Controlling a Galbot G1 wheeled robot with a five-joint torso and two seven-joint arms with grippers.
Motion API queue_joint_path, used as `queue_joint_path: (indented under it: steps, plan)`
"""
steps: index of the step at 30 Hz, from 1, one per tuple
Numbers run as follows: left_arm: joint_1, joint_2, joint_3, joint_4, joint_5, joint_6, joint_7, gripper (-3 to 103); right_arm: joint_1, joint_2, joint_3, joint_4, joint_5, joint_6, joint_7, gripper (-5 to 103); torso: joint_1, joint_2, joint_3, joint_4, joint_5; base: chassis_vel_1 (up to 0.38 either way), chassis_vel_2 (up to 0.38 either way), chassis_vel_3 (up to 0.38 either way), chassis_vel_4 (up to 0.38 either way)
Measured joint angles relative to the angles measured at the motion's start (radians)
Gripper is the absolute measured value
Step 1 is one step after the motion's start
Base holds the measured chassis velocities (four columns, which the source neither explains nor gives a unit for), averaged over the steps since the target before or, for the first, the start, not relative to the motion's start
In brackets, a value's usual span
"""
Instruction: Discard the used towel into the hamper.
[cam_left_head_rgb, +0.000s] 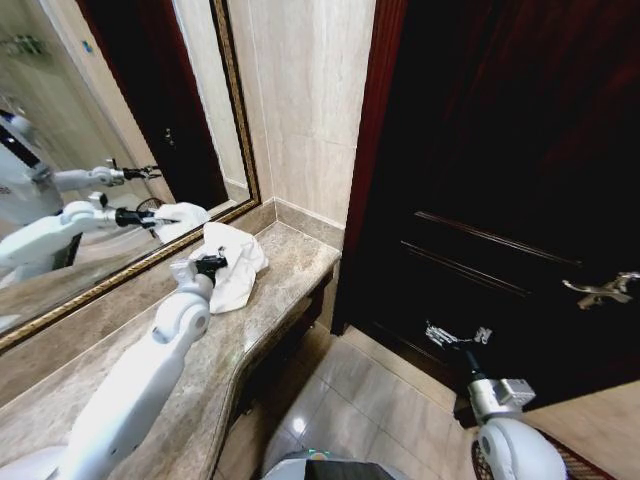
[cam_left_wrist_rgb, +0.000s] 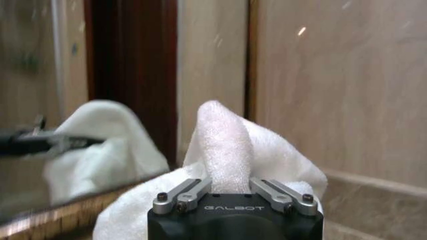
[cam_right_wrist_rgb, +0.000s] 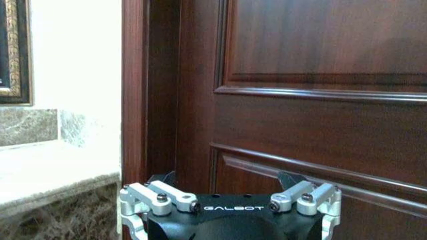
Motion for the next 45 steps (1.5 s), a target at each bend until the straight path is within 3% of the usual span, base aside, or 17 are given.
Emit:
queue_joint_path:
  steps: [6, 10, 13, 19, 22, 24, 30, 33, 40, 45]
  plan:
    - [0.077, -0.020, -0.031, -0.134, 0.027, -0.003, 0.008, 7, -0.001, -0.009, 0.013, 0.038, 0.038, -0.018, 0.016, 100, 0.000, 0.000, 0.000, -0.0009, 0.0002, 0.000, 0.000, 0.000, 0.000]
    - [0.178, -0.074, -0.096, -0.230, 0.095, 0.005, 0.030, 7, 0.007, -0.036, 0.028, 0.082, 0.078, -0.057, 0.035, 100, 0.000, 0.000, 0.000, -0.0005, 0.0004, 0.000, 0.000, 0.000, 0.000]
    - [0.277, -0.144, -0.170, -0.278, 0.211, 0.001, 0.062, 7, 0.006, -0.061, 0.036, 0.119, 0.109, -0.095, 0.044, 100, 0.000, 0.000, 0.000, -0.0001, 0.0000, 0.000, 0.000, 0.000, 0.000]
    - [0.408, -0.223, -0.250, -0.353, 0.283, 0.003, 0.115, 7, 0.006, -0.091, 0.051, 0.130, 0.143, -0.127, 0.053, 100, 0.000, 0.000, 0.000, -0.0002, 0.0003, 0.000, 0.000, 0.000, 0.000]
    - [0.470, -0.263, -0.256, -0.379, 0.327, -0.017, 0.157, 7, 0.008, -0.107, 0.064, 0.131, 0.164, -0.140, 0.053, 100, 0.000, 0.000, 0.000, -0.0002, 0.0004, 0.000, 0.000, 0.000, 0.000]
    - [0.513, -0.302, -0.238, -0.384, 0.368, -0.062, 0.182, 7, 0.009, -0.122, 0.077, 0.131, 0.182, -0.147, 0.053, 100, 0.000, 0.000, 0.000, -0.0001, 0.0003, 0.000, 0.000, 0.000, 0.000]
    - [0.552, -0.383, -0.218, -0.350, 0.468, -0.128, 0.172, 7, -0.003, -0.154, 0.107, 0.128, 0.219, -0.158, 0.042, 100, 0.000, 0.000, 0.000, -0.0004, 0.0003, 0.000, 0.000, 0.000, 0.000]
    - [0.551, -0.390, -0.242, -0.322, 0.478, -0.153, 0.179, 7, -0.007, -0.164, 0.117, 0.124, 0.230, -0.159, 0.039, 100, 0.000, 0.000, 0.000, -0.0005, 0.0003, 0.000, 0.000, 0.000, 0.000]
    - [0.579, -0.416, -0.276, -0.303, 0.418, -0.209, 0.224, 7, -0.006, -0.182, 0.124, 0.107, 0.237, -0.162, 0.039, 100, 0.000, 0.000, 0.000, -0.0003, 0.0004, 0.000, 0.000, 0.000, 0.000]
    - [0.581, -0.426, -0.266, -0.305, 0.415, -0.217, 0.232, 7, -0.005, -0.190, 0.118, 0.103, 0.237, -0.163, 0.045, 100, 0.000, 0.000, 0.000, -0.0003, 0.0003, 0.000, 0.000, 0.000, 0.000]
